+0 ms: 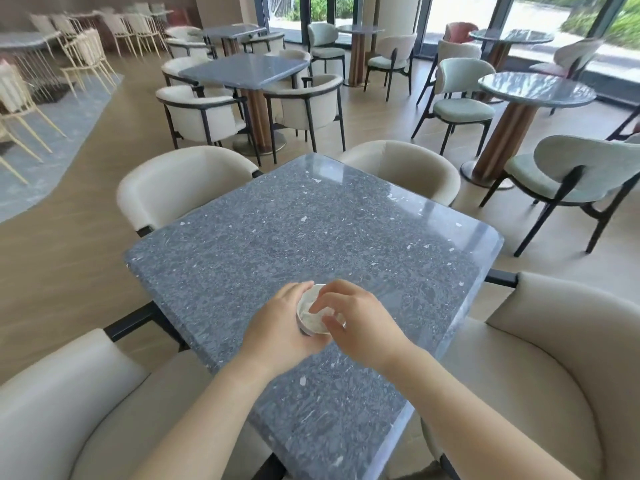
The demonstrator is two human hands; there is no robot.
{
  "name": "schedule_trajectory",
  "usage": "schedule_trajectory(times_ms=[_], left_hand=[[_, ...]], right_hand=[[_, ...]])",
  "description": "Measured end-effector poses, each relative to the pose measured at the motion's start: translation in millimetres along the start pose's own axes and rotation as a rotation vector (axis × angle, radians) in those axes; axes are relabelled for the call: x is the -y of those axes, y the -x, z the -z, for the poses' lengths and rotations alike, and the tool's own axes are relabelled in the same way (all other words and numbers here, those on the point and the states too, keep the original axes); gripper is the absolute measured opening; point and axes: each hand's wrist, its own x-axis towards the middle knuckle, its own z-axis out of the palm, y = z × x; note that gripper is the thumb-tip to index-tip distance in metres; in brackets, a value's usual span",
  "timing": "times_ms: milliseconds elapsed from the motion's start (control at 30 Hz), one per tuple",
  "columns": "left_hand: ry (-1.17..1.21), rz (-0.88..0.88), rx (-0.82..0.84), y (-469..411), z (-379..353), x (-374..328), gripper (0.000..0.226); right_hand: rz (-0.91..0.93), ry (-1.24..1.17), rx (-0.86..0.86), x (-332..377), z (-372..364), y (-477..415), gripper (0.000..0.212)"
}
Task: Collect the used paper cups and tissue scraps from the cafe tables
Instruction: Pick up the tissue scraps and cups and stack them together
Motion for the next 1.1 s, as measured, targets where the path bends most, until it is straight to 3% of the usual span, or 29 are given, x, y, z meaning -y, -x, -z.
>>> schedule_trajectory(times_ms=[133,400,633,800,900,1100], left_hand=[[0.015,0.035,-0.06,53.4,18.1,10.6,0.082],[0.111,0.17,-0.202,167.1,56.1,36.6,0.085],[0.135,0.359,-0.357,265.4,93.8,69.2,0.089],[0.203,0.468,-0.505,335.7,122.6,90.2,0.052],[0.217,0.516,-0.602,370.6,140.3,100.2,0.045],[0.249,0.635,-0.733,438.4,164.7,115.2,0.067]], right_hand=[[0.032,-0.035,0.02,39.9,-15.6,25.6,0.018],[0.178,-0.097,0.02,109.3,-54.4,73.4,0.02],[0.336,-0.112,0.155,171.8,-104.9,92.2,0.025],[0.475,-0.126,0.328,224.1,-142.6,94.0,0.041],[0.562,-0.142,0.373,255.4,-163.3,93.0,0.045],[0.714,-0.244,0.404,315.6,-201.2,106.4,0.034]])
